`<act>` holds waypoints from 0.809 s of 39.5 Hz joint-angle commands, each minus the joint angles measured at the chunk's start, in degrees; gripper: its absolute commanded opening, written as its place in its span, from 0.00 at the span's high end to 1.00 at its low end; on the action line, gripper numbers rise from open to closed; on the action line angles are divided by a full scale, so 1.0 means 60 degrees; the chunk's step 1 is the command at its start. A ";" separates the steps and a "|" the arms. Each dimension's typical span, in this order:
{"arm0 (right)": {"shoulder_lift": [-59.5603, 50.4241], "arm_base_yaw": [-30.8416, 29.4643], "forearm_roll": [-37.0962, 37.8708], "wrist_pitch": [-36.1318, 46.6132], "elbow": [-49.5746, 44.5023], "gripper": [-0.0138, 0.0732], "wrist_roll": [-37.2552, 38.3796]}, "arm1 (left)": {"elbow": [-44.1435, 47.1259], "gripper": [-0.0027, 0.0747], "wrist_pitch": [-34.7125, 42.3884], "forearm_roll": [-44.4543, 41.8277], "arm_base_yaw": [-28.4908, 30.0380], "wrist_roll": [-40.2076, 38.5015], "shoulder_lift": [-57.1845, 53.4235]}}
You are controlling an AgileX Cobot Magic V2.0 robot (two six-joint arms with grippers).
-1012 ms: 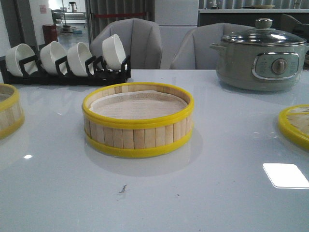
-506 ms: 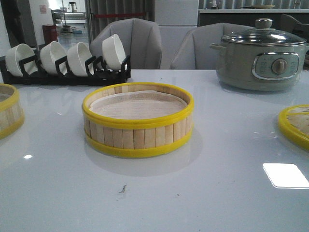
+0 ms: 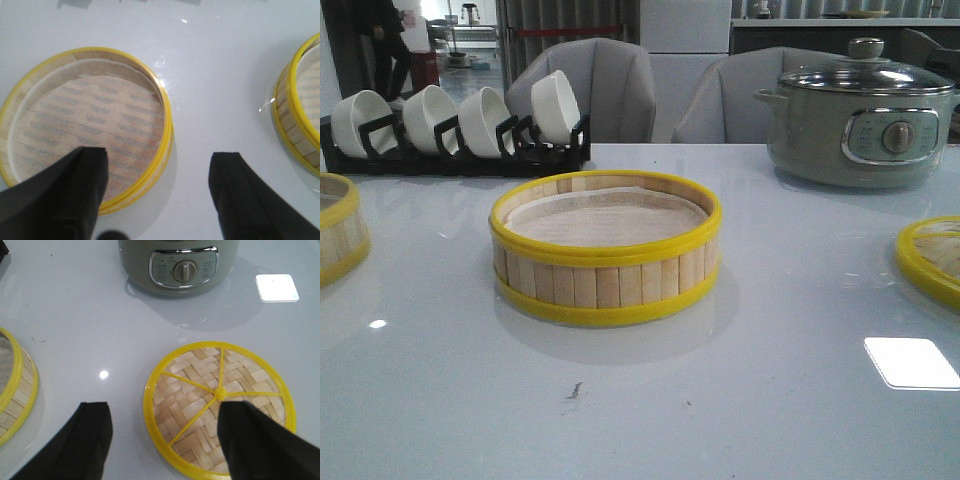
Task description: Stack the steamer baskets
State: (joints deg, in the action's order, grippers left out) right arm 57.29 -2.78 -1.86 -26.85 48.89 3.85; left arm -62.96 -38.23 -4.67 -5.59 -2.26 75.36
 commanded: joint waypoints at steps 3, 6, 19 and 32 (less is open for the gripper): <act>-0.0049 0.0003 0.0120 0.0652 0.0350 0.20 -0.0075 | -0.0371 0.32 0.1233 0.0032 -0.0081 -0.0027 0.1031; -0.0038 0.0003 0.0120 0.0652 0.0350 0.20 -0.0075 | -0.0483 0.33 0.1425 -0.0018 -0.0081 -0.0027 0.1586; 0.0180 0.0003 0.0120 0.0588 0.0320 0.20 -0.0075 | -0.1850 0.33 0.1454 -0.0249 0.0116 -0.0027 0.3906; 0.0244 0.0003 0.0120 0.0618 0.0320 0.20 -0.0075 | -0.2514 0.33 0.1385 -0.0210 0.0222 -0.0027 0.4976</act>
State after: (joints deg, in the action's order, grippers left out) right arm 59.37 -2.78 -1.86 -27.21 48.89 3.85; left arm -76.05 -32.56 -5.90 -4.29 -2.26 107.06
